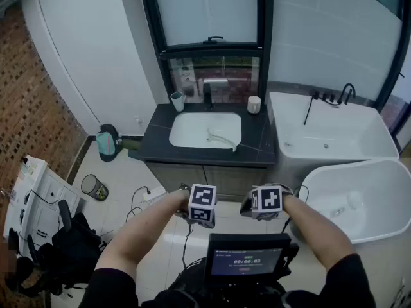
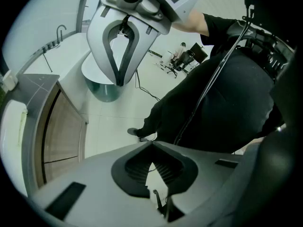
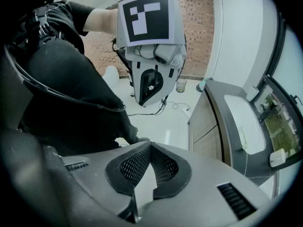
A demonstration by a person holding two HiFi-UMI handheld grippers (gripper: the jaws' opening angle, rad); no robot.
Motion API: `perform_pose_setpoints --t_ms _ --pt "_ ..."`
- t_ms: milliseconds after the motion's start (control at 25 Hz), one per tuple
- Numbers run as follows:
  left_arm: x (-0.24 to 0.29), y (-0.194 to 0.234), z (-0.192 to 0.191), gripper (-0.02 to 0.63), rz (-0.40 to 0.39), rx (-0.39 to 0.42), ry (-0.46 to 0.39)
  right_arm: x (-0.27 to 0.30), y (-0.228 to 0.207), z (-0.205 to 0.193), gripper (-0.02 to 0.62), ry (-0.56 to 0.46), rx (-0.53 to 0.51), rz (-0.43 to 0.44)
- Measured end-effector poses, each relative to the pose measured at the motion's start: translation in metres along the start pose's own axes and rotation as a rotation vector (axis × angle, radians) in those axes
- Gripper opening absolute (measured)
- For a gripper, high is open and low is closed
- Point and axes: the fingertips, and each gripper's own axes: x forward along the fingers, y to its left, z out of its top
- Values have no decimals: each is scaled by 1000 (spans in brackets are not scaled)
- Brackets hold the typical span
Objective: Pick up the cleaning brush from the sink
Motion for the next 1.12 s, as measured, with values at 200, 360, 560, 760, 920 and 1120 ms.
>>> perform_pose_setpoints --t_ms 200,360,560,760,920,1120 --pt "-41 25 11 12 69 -38 -36 -45 -41 7 3 -7 -16 -38" --pt "-79 49 -9 12 108 -60 -47 -57 -93 31 3 -10 -23 -74" --pt "-160 105 -54 12 211 -94 -197 -65 -188 86 3 -79 22 -155" --pt "-240 164 -134 12 263 -95 -248 -80 -306 151 3 -168 96 -264" --pt "-292 217 -175 12 279 -130 -302 -98 -385 190 3 -233 125 -312" --pt "-347 301 -184 12 321 -128 -332 -116 -485 189 3 -257 158 -325"
